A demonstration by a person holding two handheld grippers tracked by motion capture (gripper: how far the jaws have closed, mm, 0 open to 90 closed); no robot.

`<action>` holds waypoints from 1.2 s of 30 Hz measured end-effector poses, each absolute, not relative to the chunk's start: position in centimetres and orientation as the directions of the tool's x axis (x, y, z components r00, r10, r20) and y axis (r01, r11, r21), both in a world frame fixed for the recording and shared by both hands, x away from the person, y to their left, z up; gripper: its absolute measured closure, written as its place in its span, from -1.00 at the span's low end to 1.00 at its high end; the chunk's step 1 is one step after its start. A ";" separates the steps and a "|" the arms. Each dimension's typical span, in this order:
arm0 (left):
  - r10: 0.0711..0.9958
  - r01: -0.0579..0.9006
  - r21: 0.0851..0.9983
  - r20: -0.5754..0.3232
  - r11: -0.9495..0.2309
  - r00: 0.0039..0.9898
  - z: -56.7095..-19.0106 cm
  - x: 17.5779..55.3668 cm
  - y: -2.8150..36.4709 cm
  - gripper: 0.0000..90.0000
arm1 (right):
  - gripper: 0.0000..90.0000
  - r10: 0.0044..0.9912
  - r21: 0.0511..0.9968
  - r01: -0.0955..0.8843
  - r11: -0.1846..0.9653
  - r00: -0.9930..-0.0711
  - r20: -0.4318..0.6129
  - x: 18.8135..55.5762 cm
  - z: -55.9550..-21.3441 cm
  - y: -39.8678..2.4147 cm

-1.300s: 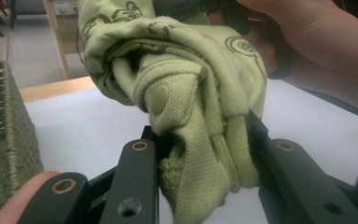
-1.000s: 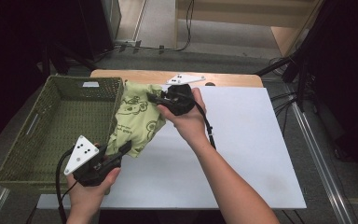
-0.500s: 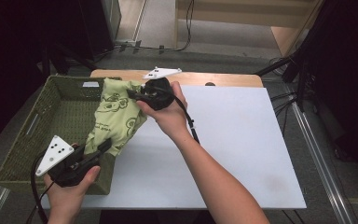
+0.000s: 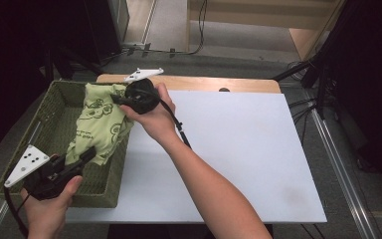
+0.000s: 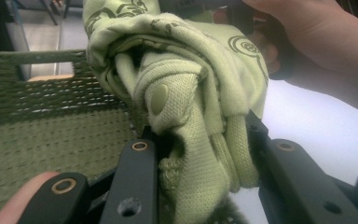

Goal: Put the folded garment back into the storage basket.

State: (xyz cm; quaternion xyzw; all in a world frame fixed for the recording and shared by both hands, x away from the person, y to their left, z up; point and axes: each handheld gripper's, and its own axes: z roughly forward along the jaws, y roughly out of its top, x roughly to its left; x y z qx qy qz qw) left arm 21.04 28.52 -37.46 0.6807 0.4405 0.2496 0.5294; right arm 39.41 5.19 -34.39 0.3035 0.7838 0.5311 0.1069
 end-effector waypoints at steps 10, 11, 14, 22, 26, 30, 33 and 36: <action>0.887 0.346 0.938 -0.136 -0.028 0.442 -37.8 21.1 31.3 0.48 | 0.55 0.563 0.900 0.346 0.264 -0.813 0.147 40.3 -34.9 8.8; 0.888 0.347 0.937 -0.140 -0.024 0.439 -37.8 21.2 31.7 0.48 | 0.55 0.559 0.902 0.345 0.261 -0.815 0.150 40.4 -35.0 9.2; 0.891 0.356 0.934 -0.150 -0.014 0.430 -37.8 21.2 32.6 0.47 | 0.54 0.552 0.900 0.342 0.268 -0.821 0.148 40.5 -35.1 10.2; 0.905 0.367 0.930 -0.150 -0.007 0.398 -37.8 21.2 34.5 0.47 | 0.54 0.533 0.900 0.367 0.237 -0.823 0.195 41.1 -35.5 12.4; 0.908 0.375 0.927 -0.159 0.002 0.388 -38.2 21.4 35.0 0.47 | 0.55 0.536 0.896 0.378 0.234 -0.819 0.206 41.4 -35.9 13.3; 0.910 0.379 0.925 -0.166 0.010 0.381 -38.4 21.6 35.4 0.47 | 0.55 0.540 0.895 0.379 0.235 -0.816 0.204 41.6 -36.2 13.9; 0.910 0.383 0.924 -0.175 0.019 0.377 -38.5 21.8 35.6 0.47 | 0.55 0.543 0.893 0.387 0.229 -0.812 0.212 41.7 -36.3 14.2; 0.912 0.412 0.909 -0.216 0.057 0.349 -38.5 22.2 36.0 0.38 | 0.53 0.552 0.891 0.401 0.212 -0.802 0.229 41.9 -36.5 14.5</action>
